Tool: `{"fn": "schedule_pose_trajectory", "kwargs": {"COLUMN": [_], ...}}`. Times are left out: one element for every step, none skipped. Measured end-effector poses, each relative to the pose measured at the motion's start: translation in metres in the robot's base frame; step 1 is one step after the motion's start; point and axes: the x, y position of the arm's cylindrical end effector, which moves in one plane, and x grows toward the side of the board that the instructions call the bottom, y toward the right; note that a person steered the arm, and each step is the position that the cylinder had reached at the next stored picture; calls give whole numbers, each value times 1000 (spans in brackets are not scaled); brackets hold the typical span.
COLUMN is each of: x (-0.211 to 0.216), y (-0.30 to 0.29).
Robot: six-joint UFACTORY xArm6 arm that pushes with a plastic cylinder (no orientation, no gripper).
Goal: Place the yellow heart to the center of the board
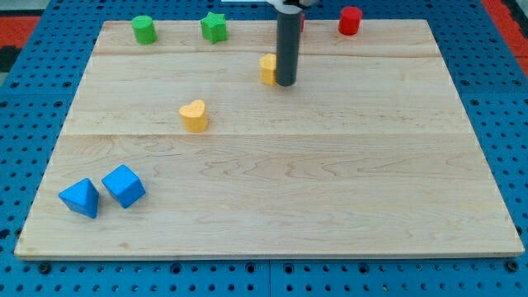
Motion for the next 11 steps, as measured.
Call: {"fn": "schedule_pose_trajectory", "kwargs": {"x": [-10,-33,-35,-39,14,103,152,153,142,104,91], "y": [15,11,-18,-12,15,12,-30,-105,-172,-174,-151]}}
